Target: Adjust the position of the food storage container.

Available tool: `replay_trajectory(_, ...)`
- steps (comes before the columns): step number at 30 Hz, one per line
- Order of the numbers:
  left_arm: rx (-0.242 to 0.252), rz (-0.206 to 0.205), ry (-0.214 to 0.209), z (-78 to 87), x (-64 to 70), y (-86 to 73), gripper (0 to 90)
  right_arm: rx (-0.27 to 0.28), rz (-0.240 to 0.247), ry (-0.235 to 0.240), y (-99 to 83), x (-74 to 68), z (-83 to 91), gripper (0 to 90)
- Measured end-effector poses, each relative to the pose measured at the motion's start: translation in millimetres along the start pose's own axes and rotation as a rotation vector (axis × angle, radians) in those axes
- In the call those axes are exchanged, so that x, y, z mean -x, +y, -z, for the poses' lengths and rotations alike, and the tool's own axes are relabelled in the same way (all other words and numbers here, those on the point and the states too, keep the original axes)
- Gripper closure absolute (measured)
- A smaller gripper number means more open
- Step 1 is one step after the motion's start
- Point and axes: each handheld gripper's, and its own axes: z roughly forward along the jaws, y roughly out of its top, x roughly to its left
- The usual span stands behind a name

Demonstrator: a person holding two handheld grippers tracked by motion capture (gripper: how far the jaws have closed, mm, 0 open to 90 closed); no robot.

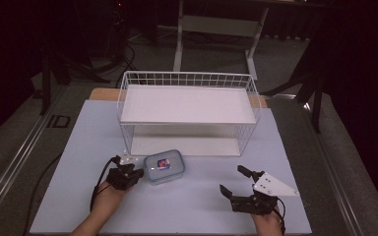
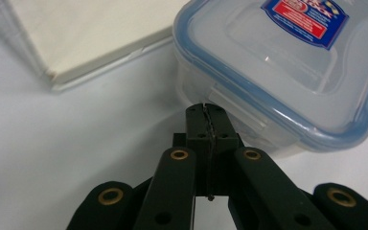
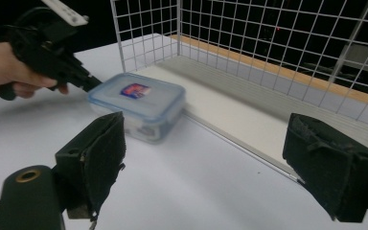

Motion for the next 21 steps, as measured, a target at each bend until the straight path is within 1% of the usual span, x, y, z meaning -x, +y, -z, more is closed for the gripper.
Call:
replay_trajectory(3,0.001,0.002,-0.012,-7.5,3.2,7.5,90.0,-0.001,0.005,0.004,0.2,-0.6,0.0,14.7)
replay_trajectory(5,-0.005,-0.017,-0.020,-12.7,6.2,13.1,90.0,-0.004,0.005,0.007,0.1,-0.9,-0.7,14.7)
replay_trajectory(8,-0.003,-0.025,-0.037,-22.0,12.2,20.7,90.0,-0.006,0.006,0.010,-0.2,-1.3,-1.5,14.7)
replay_trajectory(10,0.006,-0.030,-0.049,-27.2,15.5,25.2,90.0,-0.009,0.002,0.017,-0.6,-0.8,-2.0,14.7)
replay_trajectory(12,0.019,-0.043,-0.052,-31.6,17.3,28.3,90.0,-0.013,0.002,0.021,-1.2,-0.1,-2.2,14.8)
replay_trajectory(14,0.029,-0.041,-0.059,-33.9,15.8,29.0,90.0,-0.013,0.001,0.021,-1.4,0.2,-2.3,14.8)
replay_trajectory(16,0.025,-0.033,-0.060,-33.4,14.1,27.7,90.0,-0.015,0.000,0.023,-1.7,1.1,-2.1,14.8)
replay_trajectory(18,0.030,-0.021,-0.068,-28.0,13.9,24.2,90.0,-0.015,-0.005,0.030,-1.2,1.8,-1.6,14.7)
replay_trajectory(20,0.039,-0.033,-0.071,-20.4,16.3,19.6,90.0,-0.015,-0.005,0.028,-1.3,1.7,-1.5,14.7)
replay_trajectory(21,0.046,-0.034,-0.076,-17.2,17.5,17.9,90.0,-0.013,-0.004,0.016,-1.6,1.4,-1.8,14.6)
